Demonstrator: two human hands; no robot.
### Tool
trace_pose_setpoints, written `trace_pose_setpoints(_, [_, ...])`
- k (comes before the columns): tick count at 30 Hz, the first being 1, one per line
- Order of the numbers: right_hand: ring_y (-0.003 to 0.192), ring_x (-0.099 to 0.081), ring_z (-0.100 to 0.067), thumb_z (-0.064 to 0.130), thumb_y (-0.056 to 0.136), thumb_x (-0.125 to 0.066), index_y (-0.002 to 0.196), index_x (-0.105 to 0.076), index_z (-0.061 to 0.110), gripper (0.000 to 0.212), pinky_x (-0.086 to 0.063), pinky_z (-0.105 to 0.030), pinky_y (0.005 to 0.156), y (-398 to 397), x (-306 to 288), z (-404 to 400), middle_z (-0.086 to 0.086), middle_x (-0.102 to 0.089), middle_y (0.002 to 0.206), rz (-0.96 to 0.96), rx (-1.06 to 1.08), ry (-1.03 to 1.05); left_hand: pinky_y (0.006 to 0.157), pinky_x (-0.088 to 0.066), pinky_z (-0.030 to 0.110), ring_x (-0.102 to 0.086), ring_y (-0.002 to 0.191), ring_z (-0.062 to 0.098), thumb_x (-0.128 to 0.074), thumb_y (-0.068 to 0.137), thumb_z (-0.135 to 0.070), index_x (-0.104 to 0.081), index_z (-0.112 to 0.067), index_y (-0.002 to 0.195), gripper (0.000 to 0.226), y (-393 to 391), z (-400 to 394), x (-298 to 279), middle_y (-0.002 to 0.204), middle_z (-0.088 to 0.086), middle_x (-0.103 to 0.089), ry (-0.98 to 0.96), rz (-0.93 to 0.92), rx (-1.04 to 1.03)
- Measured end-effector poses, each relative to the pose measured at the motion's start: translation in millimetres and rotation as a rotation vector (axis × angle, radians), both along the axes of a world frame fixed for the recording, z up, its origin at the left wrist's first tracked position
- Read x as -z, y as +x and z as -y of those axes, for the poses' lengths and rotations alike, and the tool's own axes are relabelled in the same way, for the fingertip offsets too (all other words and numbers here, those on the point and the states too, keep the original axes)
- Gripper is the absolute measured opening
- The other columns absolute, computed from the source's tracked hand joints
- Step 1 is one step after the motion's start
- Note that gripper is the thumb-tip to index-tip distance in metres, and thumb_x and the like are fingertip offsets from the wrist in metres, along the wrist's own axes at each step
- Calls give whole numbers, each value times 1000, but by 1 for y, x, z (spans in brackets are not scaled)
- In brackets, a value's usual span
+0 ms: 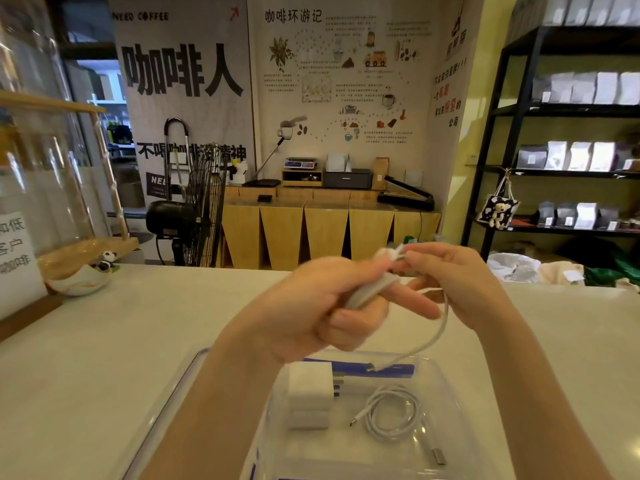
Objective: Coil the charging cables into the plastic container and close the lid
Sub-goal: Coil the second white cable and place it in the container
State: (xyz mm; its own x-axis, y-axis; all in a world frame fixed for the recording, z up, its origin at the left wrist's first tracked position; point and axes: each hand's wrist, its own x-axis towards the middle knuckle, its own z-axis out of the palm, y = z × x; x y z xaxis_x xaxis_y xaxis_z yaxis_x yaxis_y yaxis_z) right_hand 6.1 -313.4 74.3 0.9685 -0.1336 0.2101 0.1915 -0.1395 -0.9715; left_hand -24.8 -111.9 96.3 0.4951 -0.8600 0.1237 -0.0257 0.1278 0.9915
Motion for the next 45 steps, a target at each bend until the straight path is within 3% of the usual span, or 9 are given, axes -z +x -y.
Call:
trace_pose_setpoints(3, [44, -61, -7, 16, 89, -53, 101, -62, 10, 16, -47, -18, 39, -3, -7, -7, -3, -72, 86, 160, 156, 33, 36, -22, 15, -27, 32, 5, -27, 96, -37, -61, -2, 108, 50, 2, 29, 12, 44, -4, -41, 282, 93, -355])
trace_pose_setpoints(7, [43, -61, -7, 17, 89, -52, 95, -63, 14, 12, -48, -19, 38, -18, -19, -16, 5, -73, 81, 309, 173, 16, 33, -29, 12, -34, 24, 3, -26, 97, -39, -60, -6, 104, 49, 16, 49, 32, 44, 0, -49, 346, -16, -570])
trace_pose_setpoints(13, [42, -60, -7, 17, 89, -52, 96, -63, 12, 14, -46, -20, 37, -36, -31, -29, 8, -73, 75, 458, 239, 7, 34, -31, 10, -38, 28, 3, -22, 96, -41, -60, -21, 91, 43, 30, 46, 39, 36, -6, -48, 41, 5, -782])
trace_pose_setpoints(20, [47, -63, -10, 16, 87, -54, 90, -64, 16, 11, -47, -19, 39, -50, -39, -40, 7, -74, 78, 479, 106, -108, 33, -32, 11, -40, 28, 3, -22, 96, -40, -61, -16, 96, 45, 39, 39, 42, 37, -6, -51, 42, -12, -771])
trace_pose_setpoints(29, [35, -56, -14, 10, 87, -52, 93, -60, 10, 10, -42, -21, 30, -62, -39, -60, -3, -75, 79, 135, -342, -369, 46, -36, 17, -39, 40, 7, -25, 97, -37, -58, -5, 104, 46, 52, 5, 34, 52, 0, -57, -441, -208, -890])
trace_pose_setpoints(35, [29, -39, -8, 17, 93, -44, 110, -54, 28, 22, -33, -19, 30, -51, -28, -67, 0, -63, 61, -80, -489, -614, 45, -46, 16, -64, 52, 5, -23, 98, -35, -59, -2, 103, 49, 50, -14, 20, 63, -1, -72, -566, -313, -777])
trace_pose_setpoints(38, [30, -37, -7, 18, 93, -46, 110, -58, 34, 27, -31, -18, 31, -49, -29, -63, 1, -59, 56, -91, -473, -601, 41, -40, 14, -58, 44, 2, -23, 97, -35, -55, 2, 107, 50, 43, -19, 11, 53, -4, -64, -710, -443, -592])
trace_pose_setpoints(41, [32, -35, -6, 25, 89, -51, 97, -67, 27, 18, -30, -16, 33, -48, -32, -53, 2, -54, 50, -103, -406, -631, 36, -30, 12, -42, 31, 2, -24, 96, -34, -52, 6, 114, 52, 34, -20, 4, 45, -4, -54, -706, -486, -408])
trace_pose_setpoints(45, [31, -32, -6, 43, 75, -62, 59, -62, 13, 34, -30, -15, 36, -42, -29, -44, 7, -42, 37, -192, -274, -713, 32, -28, 11, -34, 25, 2, -30, 91, -36, -55, 8, 113, 55, 21, -18, -1, 39, -3, -47, -394, -305, -188])
